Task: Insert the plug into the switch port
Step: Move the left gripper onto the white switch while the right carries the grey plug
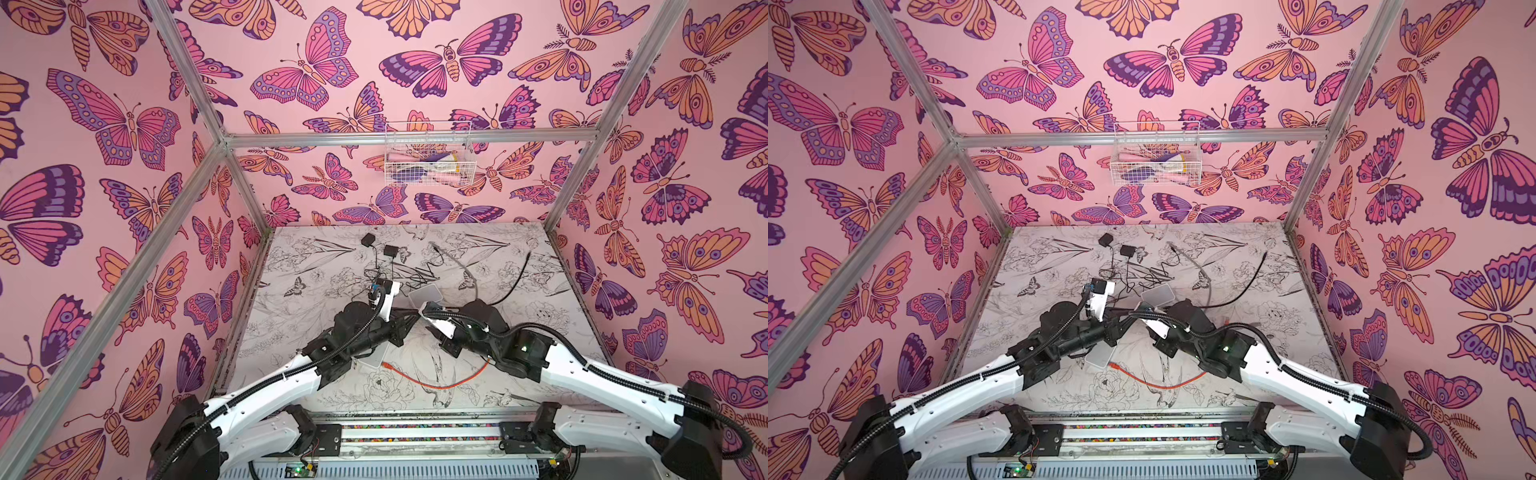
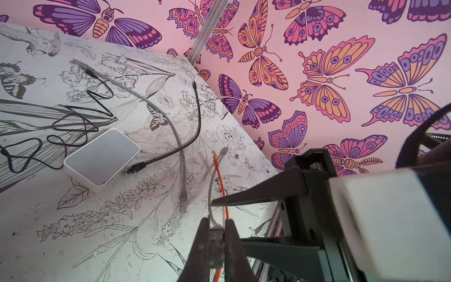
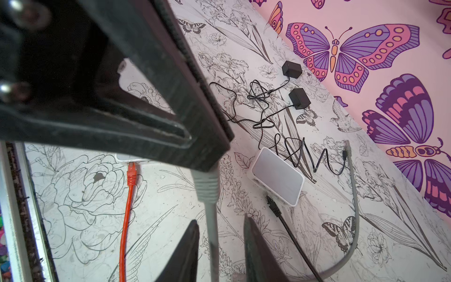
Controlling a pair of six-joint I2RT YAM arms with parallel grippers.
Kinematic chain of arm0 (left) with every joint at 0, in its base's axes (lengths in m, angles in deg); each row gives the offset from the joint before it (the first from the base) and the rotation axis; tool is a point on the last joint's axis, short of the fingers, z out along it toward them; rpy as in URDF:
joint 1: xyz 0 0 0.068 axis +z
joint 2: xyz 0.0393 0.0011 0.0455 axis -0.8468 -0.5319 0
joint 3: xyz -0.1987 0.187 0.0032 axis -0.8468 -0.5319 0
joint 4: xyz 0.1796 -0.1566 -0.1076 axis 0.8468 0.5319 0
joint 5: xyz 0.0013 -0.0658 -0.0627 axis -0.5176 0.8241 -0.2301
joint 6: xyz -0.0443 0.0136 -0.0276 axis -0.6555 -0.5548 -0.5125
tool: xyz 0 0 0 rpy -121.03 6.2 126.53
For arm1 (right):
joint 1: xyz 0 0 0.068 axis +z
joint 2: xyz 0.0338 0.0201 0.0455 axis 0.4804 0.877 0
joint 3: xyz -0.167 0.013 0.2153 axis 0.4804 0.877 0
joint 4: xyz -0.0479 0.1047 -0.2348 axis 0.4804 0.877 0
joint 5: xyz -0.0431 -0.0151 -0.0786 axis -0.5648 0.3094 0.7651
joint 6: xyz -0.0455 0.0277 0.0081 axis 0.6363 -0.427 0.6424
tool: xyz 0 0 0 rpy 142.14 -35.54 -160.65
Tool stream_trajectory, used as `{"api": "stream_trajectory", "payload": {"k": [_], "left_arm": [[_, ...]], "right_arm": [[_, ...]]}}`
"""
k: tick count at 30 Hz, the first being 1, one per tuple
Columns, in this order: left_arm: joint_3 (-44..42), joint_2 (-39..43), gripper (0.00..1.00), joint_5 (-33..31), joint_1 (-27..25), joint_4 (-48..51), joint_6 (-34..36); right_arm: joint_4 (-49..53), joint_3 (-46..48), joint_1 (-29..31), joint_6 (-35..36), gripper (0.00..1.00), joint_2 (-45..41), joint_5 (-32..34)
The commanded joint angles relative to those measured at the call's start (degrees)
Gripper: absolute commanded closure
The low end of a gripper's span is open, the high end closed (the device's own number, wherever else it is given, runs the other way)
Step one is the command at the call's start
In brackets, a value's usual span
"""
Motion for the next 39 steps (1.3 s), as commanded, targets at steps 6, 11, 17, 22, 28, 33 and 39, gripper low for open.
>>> {"api": "stream_trajectory", "payload": {"k": [6, 11, 17, 22, 28, 33, 39], "left_arm": [[-0.62, 0.59, 1.00, -0.60, -0.01, -0.13, 0.41], [-1.02, 0.50, 1.00, -1.13, 0.01, -0.23, 0.59], [-1.40, 1.01, 0.85, -2.63, 0.16, 0.76, 0.41], [-1.19, 3.88, 0.48, -6.81, 1.79, 6.59, 1.06], [-2.99, 8.83, 0.48, -10.10, 11.67, 18.87, 0.20], [-9.77, 10.30, 0.49, -6.50, 22.08, 19.55, -1.63], [-14.98, 5.56, 0.50, -4.58, 25.47, 14.70, -2.22]], "right_arm": [[-2.19, -3.88, -0.36, 1.03, 0.75, 2.33, -1.48], [-2.65, -4.06, -0.36, 0.77, 0.87, 2.69, -1.71], [-3.35, -2.97, -0.40, 0.15, 1.00, 2.43, -1.10], [-1.75, -3.15, -0.55, -0.02, 1.00, 2.62, -1.25], [10.69, -9.71, -3.93, -2.18, 1.00, 7.50, -4.24], [25.19, -18.37, -4.93, -3.10, 1.00, 17.33, -7.02], [34.27, -26.09, -4.69, -3.11, 1.00, 30.37, -13.13]]}}
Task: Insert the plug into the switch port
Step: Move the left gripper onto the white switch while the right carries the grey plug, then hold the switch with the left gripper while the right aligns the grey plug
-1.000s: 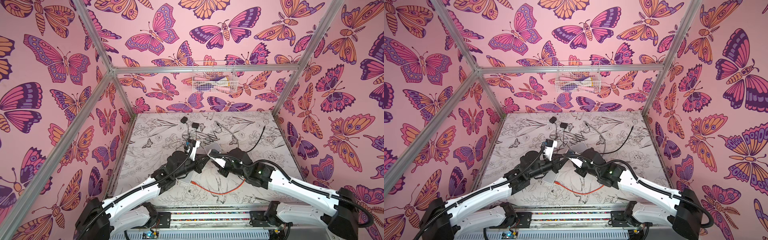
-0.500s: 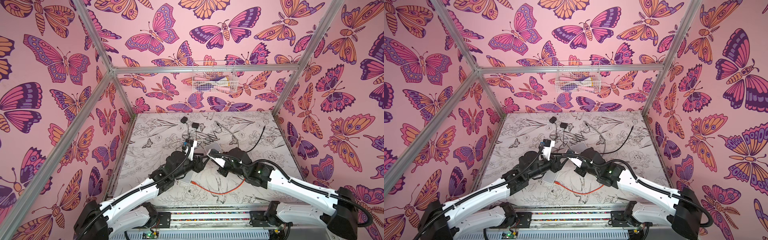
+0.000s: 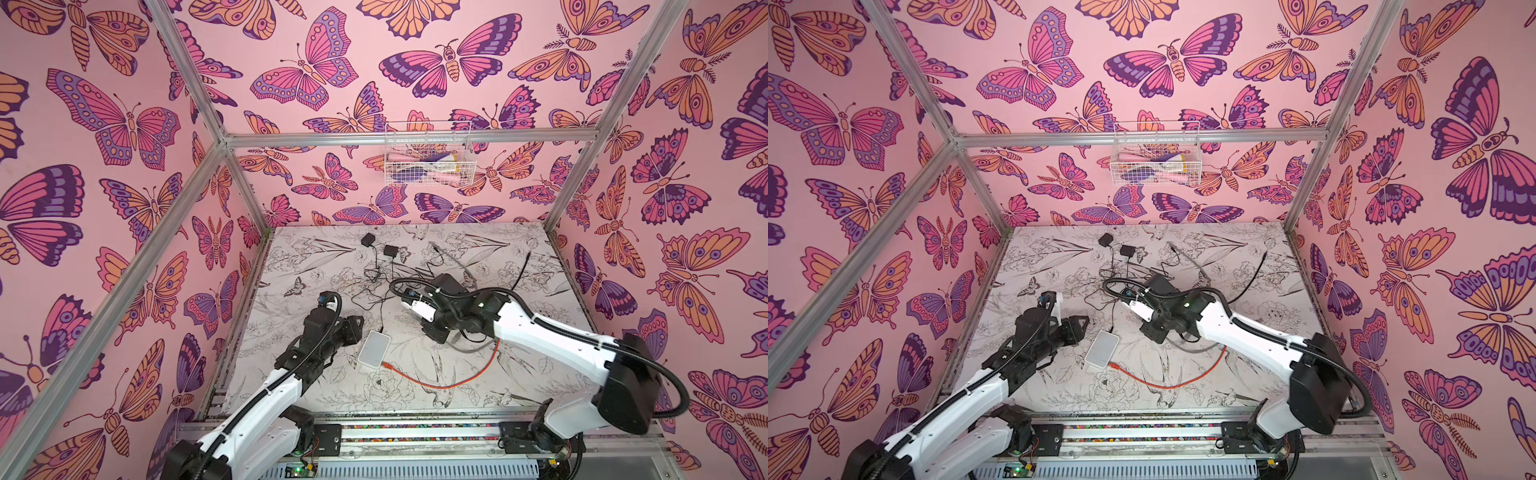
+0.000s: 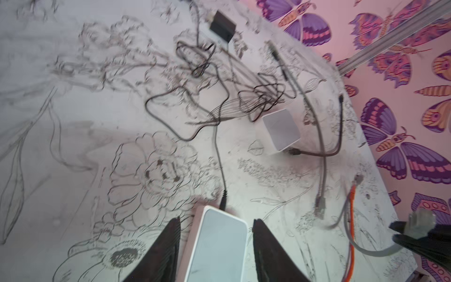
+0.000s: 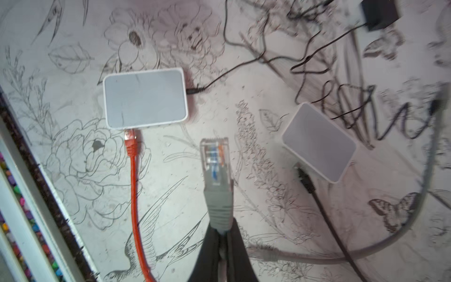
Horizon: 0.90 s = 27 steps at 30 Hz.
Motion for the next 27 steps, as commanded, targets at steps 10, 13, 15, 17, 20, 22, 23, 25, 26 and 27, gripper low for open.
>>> {"api": "stream_trajectory", "payload": {"k": [10, 13, 15, 17, 20, 22, 23, 25, 26, 27], "left_arm": [[-3.08, -12.29, 0.52, 6.18, 1.11, -11.54, -0.69], [-2.73, -15.03, 0.52, 6.74, 1.11, -12.96, -0.34], [-2.55, -16.45, 0.53, 7.10, 1.17, -13.89, -0.22], [-2.70, -17.69, 0.53, 7.61, 1.19, -14.94, -0.34], [-3.01, -19.23, 0.54, 8.36, 1.19, -16.76, -0.71], [-3.08, -20.84, 0.55, 9.32, 1.17, -17.60, -0.86], [-3.08, -21.70, 0.55, 9.80, 1.17, -18.12, -1.06], [-3.08, -22.23, 0.56, 10.43, 1.16, -19.24, -1.30], [-3.08, -22.35, 0.56, 10.67, 1.11, -19.54, -1.40], [-3.08, -22.39, 0.57, 10.92, 1.11, -19.80, -1.55]], "right_arm": [[11.15, -8.46, 4.10, 0.11, 1.00, 17.30, -7.49], [10.68, -8.85, 4.82, 0.03, 1.00, 18.92, -7.95], [9.86, -8.95, 5.04, -0.38, 1.00, 19.50, -8.34], [8.94, -9.11, 5.30, -0.58, 1.00, 20.09, -9.38], [8.34, -9.79, 6.04, -0.75, 1.00, 21.86, -9.75], [8.00, -10.09, 6.18, -1.02, 1.00, 23.02, -9.75], [7.75, -10.34, 6.18, -1.19, 1.00, 23.51, -9.80], [7.40, -10.93, 6.19, -1.37, 1.00, 24.54, -10.23], [7.30, -11.21, 6.18, -1.55, 1.00, 24.94, -10.15], [7.28, -11.54, 6.27, -1.72, 1.00, 25.33, -10.11]]}}
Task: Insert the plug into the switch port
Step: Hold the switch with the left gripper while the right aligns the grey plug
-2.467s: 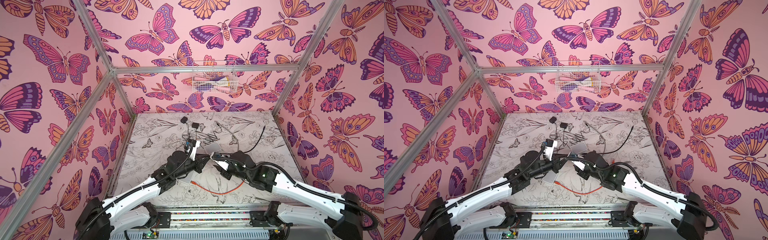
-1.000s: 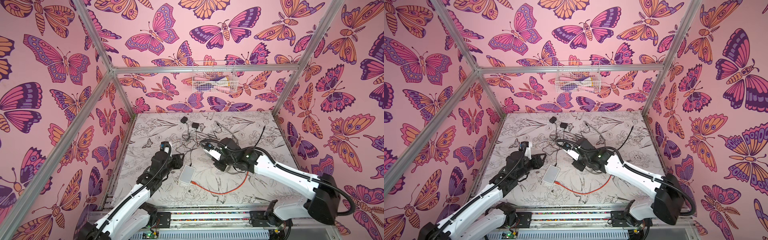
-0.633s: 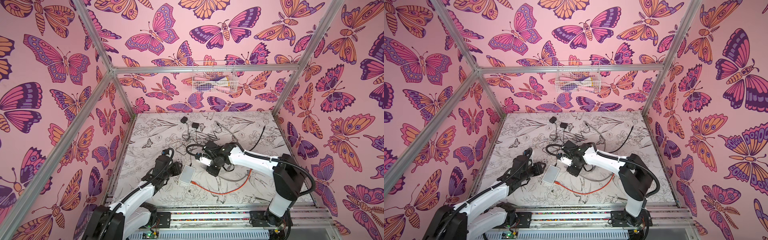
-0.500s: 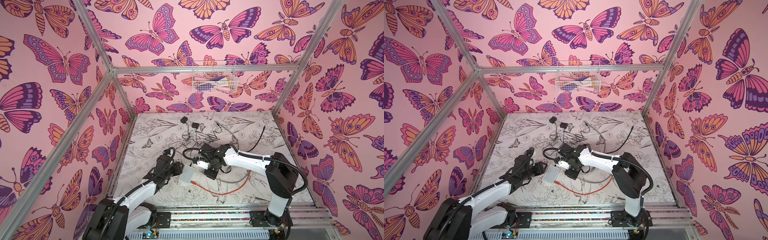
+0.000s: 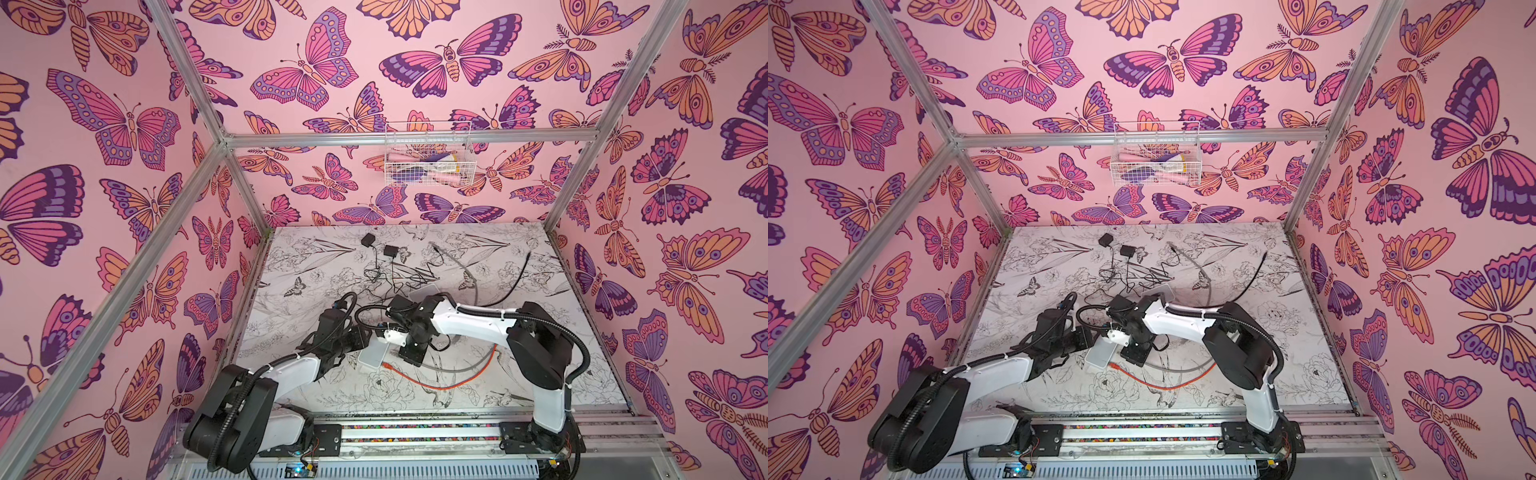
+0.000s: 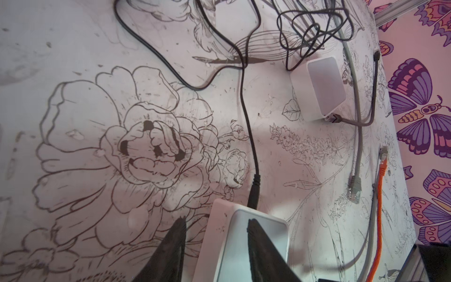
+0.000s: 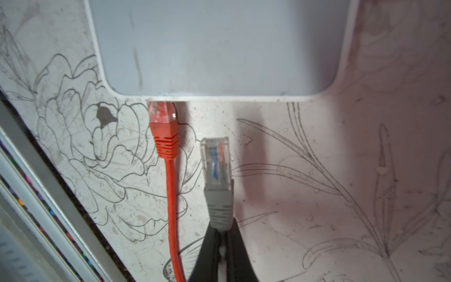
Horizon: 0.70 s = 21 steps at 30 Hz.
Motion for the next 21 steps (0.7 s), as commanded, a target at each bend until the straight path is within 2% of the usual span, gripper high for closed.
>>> {"api": "stream_trajectory", "payload": {"k": [1, 21], "left_arm": [[-2.96, -0.41, 0.57, 2.14, 0.32, -3.00, -0.81], [-5.29, -0.08, 0.59, 3.47, 0.17, -5.06, -1.26]], "right_arm": [[-0.16, -2.46, 0.41, -0.65, 1.00, 1.69, -1.34], [1.52, -6.41, 0.80, -1.80, 1.00, 5.28, 2.61]]}}
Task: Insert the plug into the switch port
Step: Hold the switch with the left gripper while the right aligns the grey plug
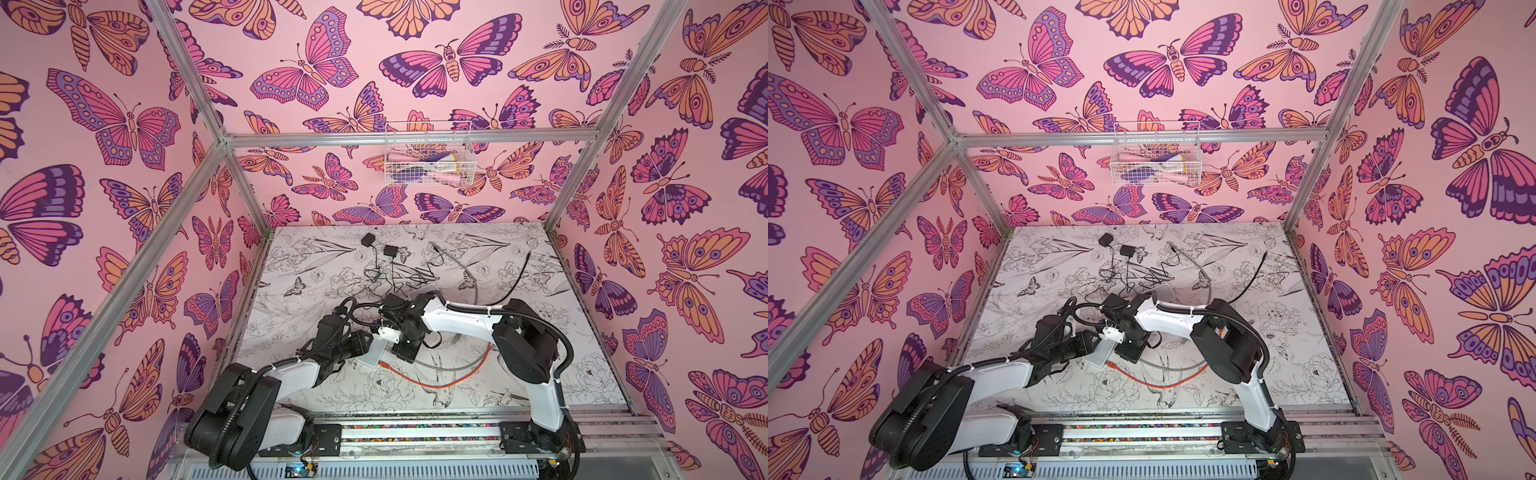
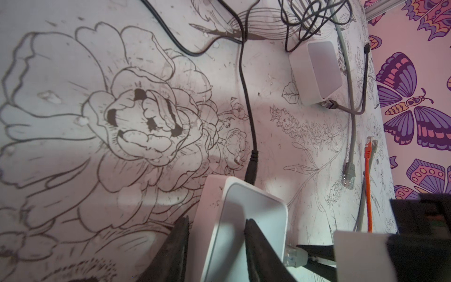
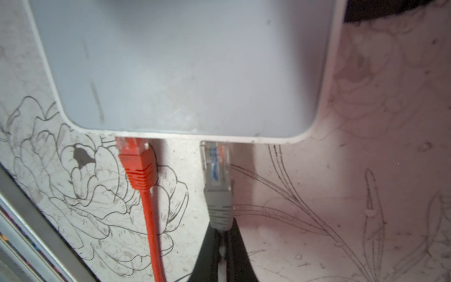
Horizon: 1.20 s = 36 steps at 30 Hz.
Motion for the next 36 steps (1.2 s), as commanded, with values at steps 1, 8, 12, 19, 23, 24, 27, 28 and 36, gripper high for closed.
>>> {"api": "stream_trajectory", "payload": {"k": [1, 8, 12, 19, 23, 24, 27, 28, 36], "left_arm": [[-1.19, -0.12, 0.59, 0.87, 0.23, -0.36, -0.11], [-1.46, 0.46, 0.59, 1.39, 0.06, -0.63, -0.41], [-1.61, 1.06, 0.60, 1.38, -0.21, -0.58, -0.56], [-1.77, 1.20, 0.60, 1.47, -1.00, -0.73, -0.64], [-1.92, 1.45, 0.60, 1.25, -1.35, -0.87, -0.62], [-1.99, 1.44, 0.60, 1.20, -1.35, -0.99, -0.58], [-1.95, 1.58, 0.60, 1.38, -1.44, -1.08, -0.57], [-1.95, 1.58, 0.60, 1.35, -1.52, -1.08, -0.56], [-2.73, 1.56, 0.60, 0.22, -1.53, -1.06, -0.50]], "right_arm": [[1.50, -1.61, 0.68, -0.36, 1.00, 0.82, 1.03], [1.12, -2.00, 0.98, -0.71, 1.00, 0.97, 1.32], [1.04, -2.43, 1.07, -0.80, 1.00, 1.23, 1.42], [0.86, -3.20, 1.07, -0.71, 1.00, 1.70, 0.59], [1.36, -3.90, 1.10, -0.53, 1.00, 2.66, -0.01], [1.30, -3.95, 1.07, -0.53, 1.00, 2.71, -0.04], [1.09, -4.10, 1.11, -0.62, 1.00, 2.94, -0.28], [0.88, -4.18, 1.08, -0.62, 1.00, 2.93, -0.44], [0.38, -4.18, 0.99, -0.80, 1.00, 3.41, -1.50]]}}
